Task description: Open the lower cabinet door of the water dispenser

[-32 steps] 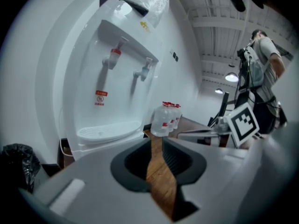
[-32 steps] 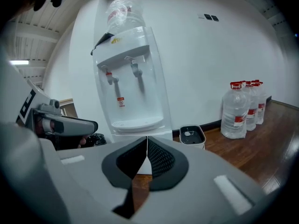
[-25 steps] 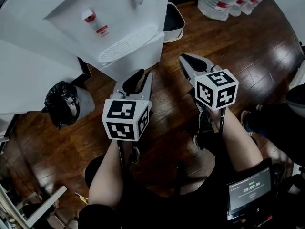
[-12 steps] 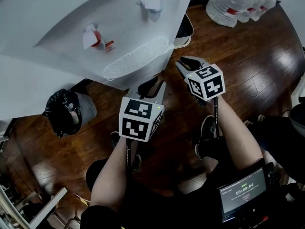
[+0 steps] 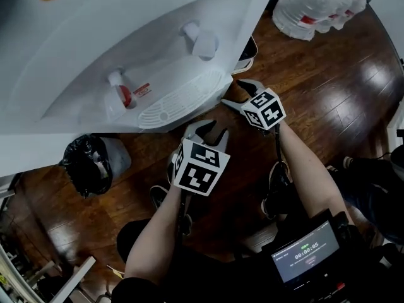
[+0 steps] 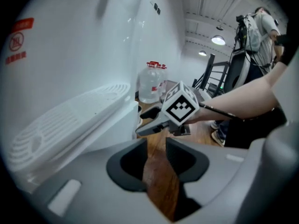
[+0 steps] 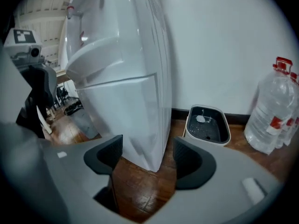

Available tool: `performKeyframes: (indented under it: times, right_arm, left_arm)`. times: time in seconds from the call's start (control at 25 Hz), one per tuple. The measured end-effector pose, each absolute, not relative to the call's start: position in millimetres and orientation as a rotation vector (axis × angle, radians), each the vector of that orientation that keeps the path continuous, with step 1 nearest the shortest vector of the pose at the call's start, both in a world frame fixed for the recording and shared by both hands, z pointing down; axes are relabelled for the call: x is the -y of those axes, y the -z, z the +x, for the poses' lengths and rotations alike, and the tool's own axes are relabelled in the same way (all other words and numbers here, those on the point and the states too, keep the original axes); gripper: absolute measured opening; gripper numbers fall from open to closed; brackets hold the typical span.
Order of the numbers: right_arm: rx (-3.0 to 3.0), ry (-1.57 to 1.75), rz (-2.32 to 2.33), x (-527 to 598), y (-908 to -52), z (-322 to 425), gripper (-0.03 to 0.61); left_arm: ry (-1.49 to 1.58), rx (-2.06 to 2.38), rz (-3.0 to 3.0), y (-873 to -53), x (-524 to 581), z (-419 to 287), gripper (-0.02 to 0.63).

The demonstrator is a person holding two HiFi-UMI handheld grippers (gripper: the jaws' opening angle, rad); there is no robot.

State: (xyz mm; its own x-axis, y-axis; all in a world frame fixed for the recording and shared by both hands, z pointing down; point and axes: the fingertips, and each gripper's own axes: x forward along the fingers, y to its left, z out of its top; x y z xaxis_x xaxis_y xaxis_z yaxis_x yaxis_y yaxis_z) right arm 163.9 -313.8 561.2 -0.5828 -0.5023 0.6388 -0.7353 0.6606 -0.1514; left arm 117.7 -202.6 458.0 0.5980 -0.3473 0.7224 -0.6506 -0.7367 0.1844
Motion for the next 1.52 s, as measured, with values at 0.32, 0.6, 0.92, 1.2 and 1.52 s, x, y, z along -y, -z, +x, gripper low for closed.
performKeyframes:
  times: [0.32, 0.6, 0.92, 1.2, 1.52]
  right_arm:
    - [2.29, -0.356, 0.733, 320, -584, 138, 0.442]
    - [2.315, -0.337, 0.736, 328, -579, 132, 0.437]
    - [2.293, -0.346, 0.717, 314, -574, 129, 0.36]
    - [2.241, -0.348, 0.773, 297, -575, 135, 0.356]
    - [2.174, -0.378, 0.869, 262, -572, 140, 0.341]
  left_arm:
    - [-0.958, 0.749, 2.372, -461, 211, 119, 0.146]
    - [-0.922, 0.786, 2.382, -450, 219, 114, 0.146]
    - [-0.851, 0.791, 2.426, -431, 217, 120, 0.144]
    - [-0.821, 0.797, 2.444, -418, 204, 113, 0.145]
    - [-0.834, 0.756, 2.488, -410, 174, 116, 0.146]
